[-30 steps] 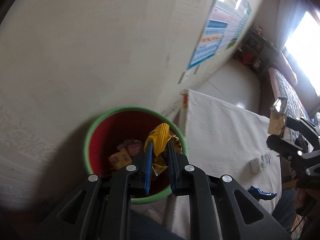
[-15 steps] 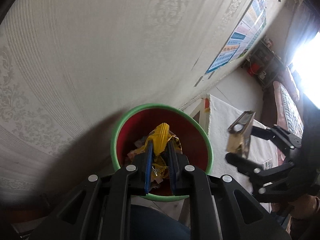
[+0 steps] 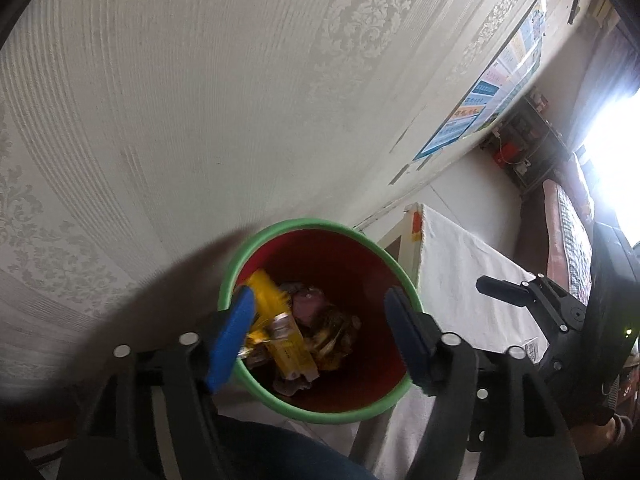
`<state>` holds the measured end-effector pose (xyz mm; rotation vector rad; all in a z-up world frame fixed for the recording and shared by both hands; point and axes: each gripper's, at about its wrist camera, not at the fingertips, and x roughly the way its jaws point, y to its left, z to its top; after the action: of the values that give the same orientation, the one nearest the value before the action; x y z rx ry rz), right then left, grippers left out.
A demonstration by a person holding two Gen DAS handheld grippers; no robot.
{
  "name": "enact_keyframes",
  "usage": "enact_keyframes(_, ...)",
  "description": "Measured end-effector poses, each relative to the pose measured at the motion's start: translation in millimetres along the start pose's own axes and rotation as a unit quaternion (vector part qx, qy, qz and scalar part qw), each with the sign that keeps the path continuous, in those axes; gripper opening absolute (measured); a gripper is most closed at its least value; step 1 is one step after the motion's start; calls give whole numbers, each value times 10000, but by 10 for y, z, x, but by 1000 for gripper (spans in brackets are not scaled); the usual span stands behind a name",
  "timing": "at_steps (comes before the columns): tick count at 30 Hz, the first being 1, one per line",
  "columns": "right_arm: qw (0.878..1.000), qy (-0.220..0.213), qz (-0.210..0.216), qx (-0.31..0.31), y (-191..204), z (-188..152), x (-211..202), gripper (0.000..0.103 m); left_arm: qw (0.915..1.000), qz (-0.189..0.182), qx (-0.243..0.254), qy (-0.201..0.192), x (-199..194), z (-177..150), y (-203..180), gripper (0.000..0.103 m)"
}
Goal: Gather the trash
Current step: 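Open both grippers to drop the items into the bucket, then move both open grippers back over the milk carton and blue wrapper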
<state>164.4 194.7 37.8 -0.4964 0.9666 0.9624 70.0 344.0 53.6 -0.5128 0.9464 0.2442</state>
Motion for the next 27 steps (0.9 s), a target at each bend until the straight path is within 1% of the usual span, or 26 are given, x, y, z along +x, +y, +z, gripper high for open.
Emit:
enact_keyframes(3,9999,-12,-41,94,-62,-37,-56,97,9999,-140,62,23,8,-20,-77,73)
enact_keyframes(13,9988,-229,-207,386,-208,-296,-451,97,9997,-140,200,-68,-80,-47,-348,83)
enact_keyframes(16,9978,-292,-295,513,-281,-423,-621,97,9995,-128,280,-82,-106,-80,-472,86)
enact_keyframes(18,9969,-342,-346,614,-334,-512,-725,97,9993,-122,344,-90,-113,-112,-566,91)
enact_keyframes(20,9957,-407,-419,723,-390,-621,-864,98,9989,-104,439,-92,-99,-169,-697,93)
enact_keyframes(27,9892,-503,-702,1188,-674,-1093,-1248,98,9962,-218,841,21,-27,-381,-1232,95)
